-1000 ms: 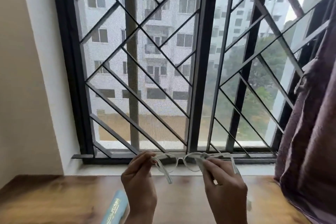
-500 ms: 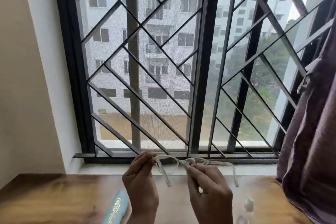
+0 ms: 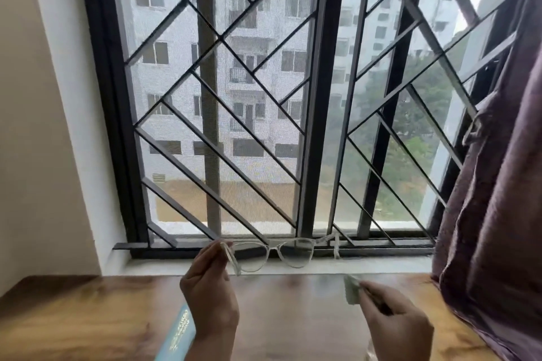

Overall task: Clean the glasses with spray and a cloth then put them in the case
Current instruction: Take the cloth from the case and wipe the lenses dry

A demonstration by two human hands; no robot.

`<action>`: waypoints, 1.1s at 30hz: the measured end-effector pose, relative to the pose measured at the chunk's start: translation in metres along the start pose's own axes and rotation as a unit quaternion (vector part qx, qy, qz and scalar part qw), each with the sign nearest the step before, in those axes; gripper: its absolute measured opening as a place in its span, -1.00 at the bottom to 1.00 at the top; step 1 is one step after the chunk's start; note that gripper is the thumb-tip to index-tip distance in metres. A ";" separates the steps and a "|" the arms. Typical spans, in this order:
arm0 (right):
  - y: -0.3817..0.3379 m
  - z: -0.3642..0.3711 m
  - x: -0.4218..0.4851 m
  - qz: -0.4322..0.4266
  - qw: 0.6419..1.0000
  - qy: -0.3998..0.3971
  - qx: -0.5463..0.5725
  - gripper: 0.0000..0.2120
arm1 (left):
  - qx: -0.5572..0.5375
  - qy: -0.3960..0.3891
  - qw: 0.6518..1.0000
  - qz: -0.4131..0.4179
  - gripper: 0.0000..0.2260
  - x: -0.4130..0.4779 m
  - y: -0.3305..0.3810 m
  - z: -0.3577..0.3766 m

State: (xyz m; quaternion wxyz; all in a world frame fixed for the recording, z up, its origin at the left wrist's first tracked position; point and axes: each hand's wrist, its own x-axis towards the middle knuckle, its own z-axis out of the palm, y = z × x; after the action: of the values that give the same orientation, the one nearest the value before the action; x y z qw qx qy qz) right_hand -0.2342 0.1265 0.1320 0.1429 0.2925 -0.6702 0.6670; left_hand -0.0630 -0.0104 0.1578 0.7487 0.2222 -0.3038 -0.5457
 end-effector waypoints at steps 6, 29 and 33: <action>0.032 -0.010 -0.024 0.179 0.981 -0.079 -0.013 -0.73 | -0.006 0.006 1.000 -0.020 -0.70 -0.009 0.007 -0.003; -0.086 0.045 -0.058 -0.274 0.953 -0.128 0.005 -0.80 | 0.480 -0.266 0.731 0.405 -0.83 -0.035 0.022 -0.013; -0.085 0.049 -0.064 -0.310 0.930 -0.191 -0.044 -0.73 | 0.483 -0.267 0.733 0.397 -0.81 -0.025 0.028 -0.021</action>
State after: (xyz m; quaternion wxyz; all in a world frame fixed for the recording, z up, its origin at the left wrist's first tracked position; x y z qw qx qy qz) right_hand -0.1250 0.0970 0.1604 0.2243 0.6010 -0.5894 0.4911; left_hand -0.0347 0.0216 0.1560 0.5770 0.2583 -0.7746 -0.0160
